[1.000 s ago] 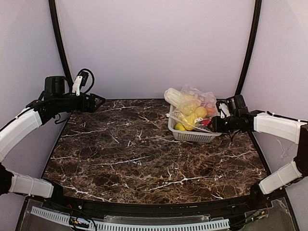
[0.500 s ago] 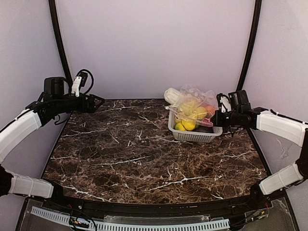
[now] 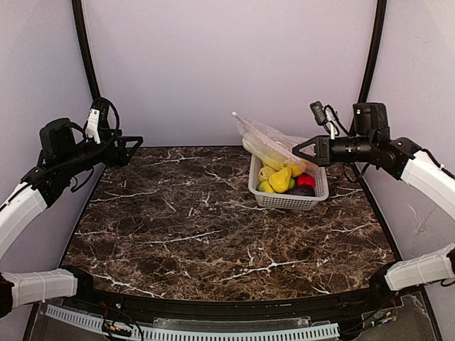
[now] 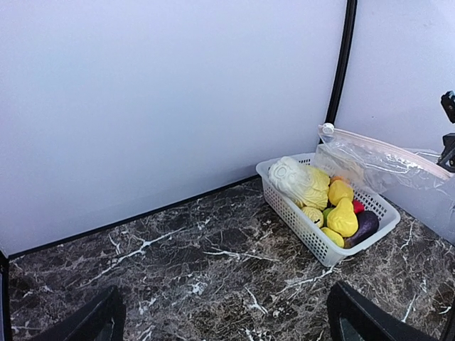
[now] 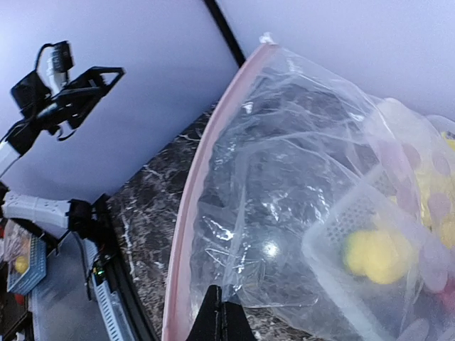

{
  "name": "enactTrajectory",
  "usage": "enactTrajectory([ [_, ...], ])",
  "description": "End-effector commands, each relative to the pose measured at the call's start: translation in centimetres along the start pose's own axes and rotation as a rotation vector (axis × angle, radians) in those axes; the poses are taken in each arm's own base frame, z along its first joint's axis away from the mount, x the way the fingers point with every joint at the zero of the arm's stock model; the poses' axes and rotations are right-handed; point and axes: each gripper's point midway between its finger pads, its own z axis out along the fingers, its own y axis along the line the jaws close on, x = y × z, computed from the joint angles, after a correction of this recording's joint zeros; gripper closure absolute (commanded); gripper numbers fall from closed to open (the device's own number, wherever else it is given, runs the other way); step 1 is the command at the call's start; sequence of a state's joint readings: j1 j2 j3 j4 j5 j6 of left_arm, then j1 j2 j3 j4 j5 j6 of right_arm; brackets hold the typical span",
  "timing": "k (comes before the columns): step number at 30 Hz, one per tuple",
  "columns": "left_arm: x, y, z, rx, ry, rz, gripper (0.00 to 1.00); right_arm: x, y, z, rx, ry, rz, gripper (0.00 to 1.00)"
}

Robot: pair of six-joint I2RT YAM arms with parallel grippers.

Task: Place the food in the zip-top bag and seal the zipper
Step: Pick up the zipper food storage bag from the bin, then pass from the right arm to the left

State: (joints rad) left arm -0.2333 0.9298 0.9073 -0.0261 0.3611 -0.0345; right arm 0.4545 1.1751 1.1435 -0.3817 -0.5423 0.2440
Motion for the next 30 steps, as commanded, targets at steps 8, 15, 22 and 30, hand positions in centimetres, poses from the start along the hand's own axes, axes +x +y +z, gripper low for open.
enactTrajectory([
  [8,-1.4,-5.7,-0.8,0.340,-0.085,0.054,0.00,-1.5,17.2,-5.8,-0.682,0.011,-0.058,1.00],
  [15,-1.6,-7.2,-1.2,0.449,-0.099,0.019,0.00,-0.6,17.6,-5.5,-0.714,0.000,-0.041,1.00],
  [22,-0.8,-11.0,-0.7,0.668,-0.077,-0.070,0.00,2.1,15.1,-1.9,-0.708,0.011,0.061,1.00],
  [30,3.1,-14.2,2.3,0.806,0.063,-0.206,0.00,3.4,13.3,0.0,-0.656,0.005,0.103,1.00],
])
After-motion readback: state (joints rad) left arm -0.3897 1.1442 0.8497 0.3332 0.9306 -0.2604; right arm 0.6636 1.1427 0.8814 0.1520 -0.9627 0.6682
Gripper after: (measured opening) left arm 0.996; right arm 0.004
